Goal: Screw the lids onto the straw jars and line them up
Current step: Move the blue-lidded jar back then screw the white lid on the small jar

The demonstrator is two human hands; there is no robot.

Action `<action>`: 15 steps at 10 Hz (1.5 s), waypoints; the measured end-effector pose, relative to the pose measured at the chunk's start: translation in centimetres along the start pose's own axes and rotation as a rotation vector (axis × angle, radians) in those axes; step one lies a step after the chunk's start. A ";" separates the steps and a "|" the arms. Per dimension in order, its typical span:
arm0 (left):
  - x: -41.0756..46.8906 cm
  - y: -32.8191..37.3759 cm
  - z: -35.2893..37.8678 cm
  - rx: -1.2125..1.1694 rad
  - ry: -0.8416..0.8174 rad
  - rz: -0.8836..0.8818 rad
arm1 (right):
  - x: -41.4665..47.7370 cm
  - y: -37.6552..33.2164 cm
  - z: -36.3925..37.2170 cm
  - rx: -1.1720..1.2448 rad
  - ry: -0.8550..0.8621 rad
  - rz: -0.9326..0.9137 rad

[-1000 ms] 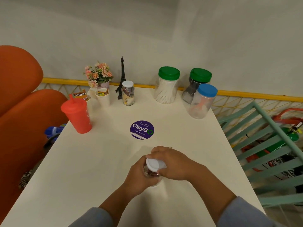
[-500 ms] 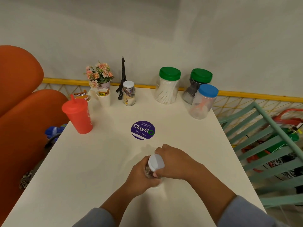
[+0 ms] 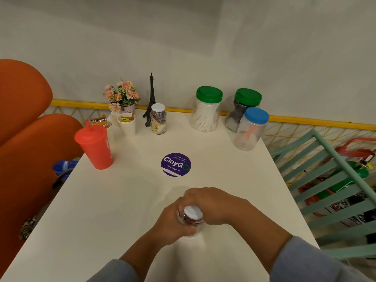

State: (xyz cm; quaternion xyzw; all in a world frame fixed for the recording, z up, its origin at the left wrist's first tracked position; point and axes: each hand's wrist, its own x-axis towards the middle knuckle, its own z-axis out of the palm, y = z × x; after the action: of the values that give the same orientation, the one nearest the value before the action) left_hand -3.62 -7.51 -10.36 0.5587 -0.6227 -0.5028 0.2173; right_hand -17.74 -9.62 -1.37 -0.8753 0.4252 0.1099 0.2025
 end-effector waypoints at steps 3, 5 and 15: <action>0.3 0.0 0.2 0.074 -0.022 -0.021 | 0.0 0.0 0.1 0.055 0.015 0.041; 0.4 0.5 0.6 0.055 0.006 -0.032 | -0.5 -0.8 1.2 -0.027 0.146 0.196; -1.4 2.4 -0.2 -0.128 0.151 0.159 | -2.4 2.2 9.8 0.323 0.547 0.371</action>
State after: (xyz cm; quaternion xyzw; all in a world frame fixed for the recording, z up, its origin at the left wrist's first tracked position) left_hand -4.22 -6.65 -7.77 0.5287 -0.6137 -0.4793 0.3379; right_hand -21.10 -4.78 -9.81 -0.7369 0.6271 -0.1619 0.1936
